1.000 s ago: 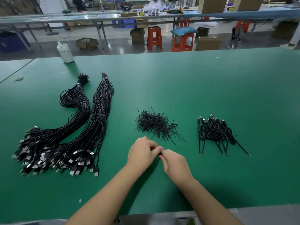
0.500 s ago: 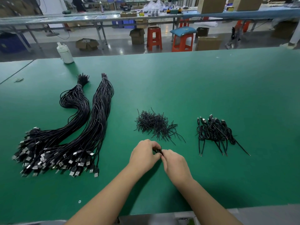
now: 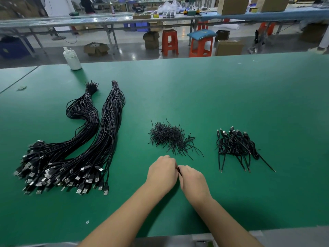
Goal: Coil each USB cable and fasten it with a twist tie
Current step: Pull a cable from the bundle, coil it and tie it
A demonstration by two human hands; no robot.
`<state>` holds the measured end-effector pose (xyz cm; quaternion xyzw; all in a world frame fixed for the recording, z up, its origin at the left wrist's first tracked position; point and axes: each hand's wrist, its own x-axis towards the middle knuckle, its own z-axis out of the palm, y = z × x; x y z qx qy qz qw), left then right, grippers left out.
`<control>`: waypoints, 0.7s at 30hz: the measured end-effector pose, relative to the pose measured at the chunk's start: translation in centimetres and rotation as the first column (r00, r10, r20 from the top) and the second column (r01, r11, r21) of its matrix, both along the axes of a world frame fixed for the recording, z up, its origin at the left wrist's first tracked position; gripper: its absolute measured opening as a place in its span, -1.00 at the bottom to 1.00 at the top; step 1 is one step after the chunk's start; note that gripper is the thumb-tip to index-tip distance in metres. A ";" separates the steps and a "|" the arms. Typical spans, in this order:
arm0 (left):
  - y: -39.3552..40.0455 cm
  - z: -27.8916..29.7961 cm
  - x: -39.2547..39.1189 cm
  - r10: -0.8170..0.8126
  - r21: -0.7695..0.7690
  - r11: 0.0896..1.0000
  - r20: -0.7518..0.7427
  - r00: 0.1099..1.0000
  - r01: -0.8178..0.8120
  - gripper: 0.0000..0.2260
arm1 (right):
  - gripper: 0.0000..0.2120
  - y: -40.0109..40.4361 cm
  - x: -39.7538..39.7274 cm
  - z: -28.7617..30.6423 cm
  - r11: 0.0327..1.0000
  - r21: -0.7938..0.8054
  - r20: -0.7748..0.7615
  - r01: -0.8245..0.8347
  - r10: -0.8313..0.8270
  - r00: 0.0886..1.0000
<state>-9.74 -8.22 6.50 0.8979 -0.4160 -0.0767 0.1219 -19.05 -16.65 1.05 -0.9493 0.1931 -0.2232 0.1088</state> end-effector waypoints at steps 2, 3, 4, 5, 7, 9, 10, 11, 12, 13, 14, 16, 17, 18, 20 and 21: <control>0.0 0.1 0.1 -0.018 0.015 1.000 0.018 1.000 0.017 -0.81 | -0.69 -0.1 0.0 -0.4 1.000 -0.011 0.020 -0.001 0.002 1.000; 0.0 0.2 0.2 -0.024 0.018 1.000 0.020 0.999 0.024 -0.81 | -0.70 -0.1 0.0 -0.4 1.000 -0.012 0.025 -0.001 0.001 1.000; 0.0 0.3 0.2 -0.029 0.019 0.999 0.018 0.999 0.029 -0.82 | -0.70 -0.2 0.0 -0.6 1.000 -0.020 0.030 -0.001 0.002 1.000; 0.1 0.4 0.3 -0.032 0.018 0.999 0.014 0.999 0.031 -0.82 | -0.71 -0.2 0.0 -0.7 1.000 -0.028 0.032 -0.001 0.002 0.999; 0.1 0.6 0.3 -0.035 0.011 0.999 0.016 0.999 0.035 -0.82 | -0.70 -0.3 0.0 -0.7 0.999 -0.044 0.027 0.000 0.001 1.000; 0.3 0.8 0.2 -0.048 0.011 0.999 0.055 0.997 0.048 -0.82 | -0.68 -0.2 -0.1 -0.6 0.999 -0.052 0.011 -0.011 0.012 1.000; 0.3 0.8 0.1 -0.061 0.019 0.998 0.082 0.995 0.060 -0.83 | -0.68 -0.2 -0.1 -0.5 0.998 -0.061 0.002 -0.021 0.021 1.000; 0.4 0.7 0.1 -0.076 0.030 0.997 0.107 0.991 0.073 -0.83 | -0.71 -0.2 0.0 -0.3 0.998 -0.056 -0.024 -0.027 0.026 0.999; 0.4 0.7 0.1 -0.088 0.041 0.996 0.124 0.988 0.084 -0.84 | -0.79 -0.1 0.1 -0.1 0.999 -0.019 -0.083 -0.027 0.026 0.996; 0.5 0.7 0.2 -0.097 0.050 0.995 0.135 0.986 0.091 -0.85 | -0.82 -0.1 0.3 0.2 0.998 0.058 -0.157 -0.020 0.029 0.987; 0.6 0.8 0.4 -0.102 0.056 0.994 0.145 0.984 0.095 -0.87 | -0.70 -0.3 0.3 0.7 0.982 0.190 -0.226 -0.002 0.046 0.973; 1.1 1.3 0.9 -0.099 0.055 0.994 0.171 0.980 0.091 -0.87 | -0.40 -1.3 0.1 1.9 0.796 0.605 -0.258 0.001 0.195 0.946; 1.5 1.6 1.3 -0.084 0.031 0.996 0.185 0.979 0.079 -0.88 | -0.34 -2.0 -0.1 3.0 0.548 0.836 -0.138 -0.023 0.251 0.958; 1.9 2.0 1.8 -0.057 -0.013 0.998 0.192 0.980 0.060 -0.88 | -0.37 -2.8 -0.5 4.2 0.273 0.959 0.015 -0.079 0.228 0.974; 2.8 2.9 2.9 0.042 -0.134 0.991 0.117 0.992 -0.026 -0.91 | -0.49 -4.8 -1.4 6.2 -0.058 0.972 0.226 -0.226 -0.004 0.974; 3.1 3.5 3.3 0.099 -0.199 0.975 0.001 0.995 -0.097 -0.93 | -0.57 -5.6 -1.7 7.0 -0.118 0.951 0.272 -0.285 -0.118 0.955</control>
